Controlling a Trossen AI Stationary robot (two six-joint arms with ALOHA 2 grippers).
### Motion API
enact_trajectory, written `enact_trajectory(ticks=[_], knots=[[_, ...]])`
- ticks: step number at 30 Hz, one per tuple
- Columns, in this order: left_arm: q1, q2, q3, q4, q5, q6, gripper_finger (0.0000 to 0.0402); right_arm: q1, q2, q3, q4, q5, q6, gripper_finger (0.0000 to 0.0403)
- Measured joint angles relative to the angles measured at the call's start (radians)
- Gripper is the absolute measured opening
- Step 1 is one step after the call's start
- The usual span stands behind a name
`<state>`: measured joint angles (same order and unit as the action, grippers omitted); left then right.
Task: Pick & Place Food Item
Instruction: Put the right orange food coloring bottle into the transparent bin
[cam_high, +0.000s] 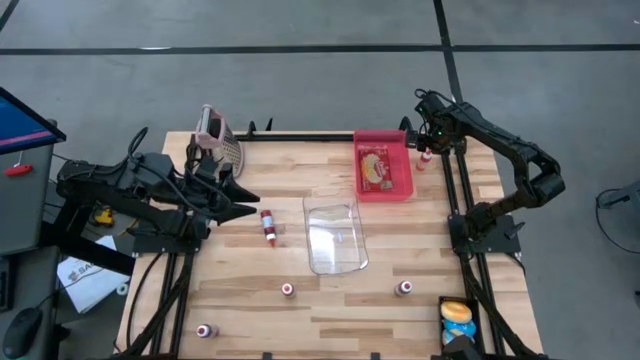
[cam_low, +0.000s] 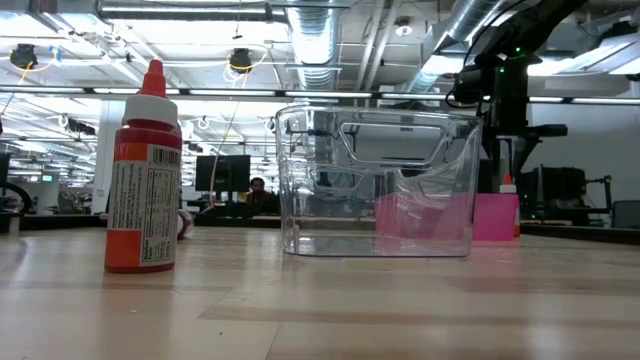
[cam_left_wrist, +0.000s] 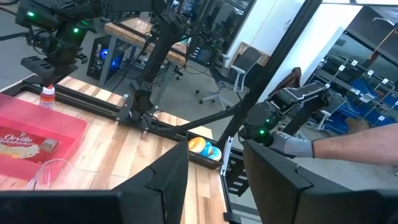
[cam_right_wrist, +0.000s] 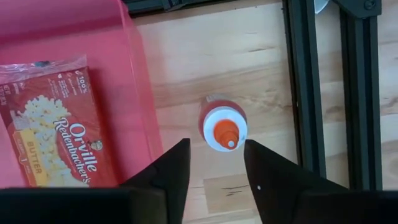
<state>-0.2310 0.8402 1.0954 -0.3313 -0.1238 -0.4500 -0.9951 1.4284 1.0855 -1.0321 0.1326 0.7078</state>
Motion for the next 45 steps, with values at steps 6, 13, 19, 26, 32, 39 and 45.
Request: enact_trajectory(ticks=[6, 13, 19, 26, 32, 39, 45], knots=[[0.0, 0.0, 0.0, 0.0, 0.02, -0.003, 0.0149, 0.0, 0.0, 0.0, 0.001, 0.001, 0.001, 0.0113], [0.0, 0.0, 0.0, 0.0, 0.02, -0.003, 0.0149, 0.0, 0.0, 0.0, 0.005, 0.006, 0.009, 0.0086], [0.0, 0.0, 0.0, 0.0, 0.022, -0.003, 0.0149, 0.0, 0.0, 0.0, 0.015, 0.01, 0.024, 0.0072], [0.0, 0.0, 0.0, 0.0, 0.045, -0.003, 0.0149, 0.0, 0.0, -0.008, 0.023, 0.02, 0.027, 0.0071], [0.0, 0.0, 0.0, 0.0, 0.045, -0.003, 0.0149, 0.007, 0.01, -0.009, 0.022, 0.031, 0.036, 0.0068], [0.0, 0.0, 0.0, 0.0, 0.044, -0.01, 0.0149, 0.015, 0.043, -0.007, 0.008, 0.04, 0.053, 0.0045], [0.0, 0.0, 0.0, 0.0, 0.044, -0.022, 0.0149, 0.02, 0.047, -0.006, 0.008, 0.054, 0.059, 0.0039]])
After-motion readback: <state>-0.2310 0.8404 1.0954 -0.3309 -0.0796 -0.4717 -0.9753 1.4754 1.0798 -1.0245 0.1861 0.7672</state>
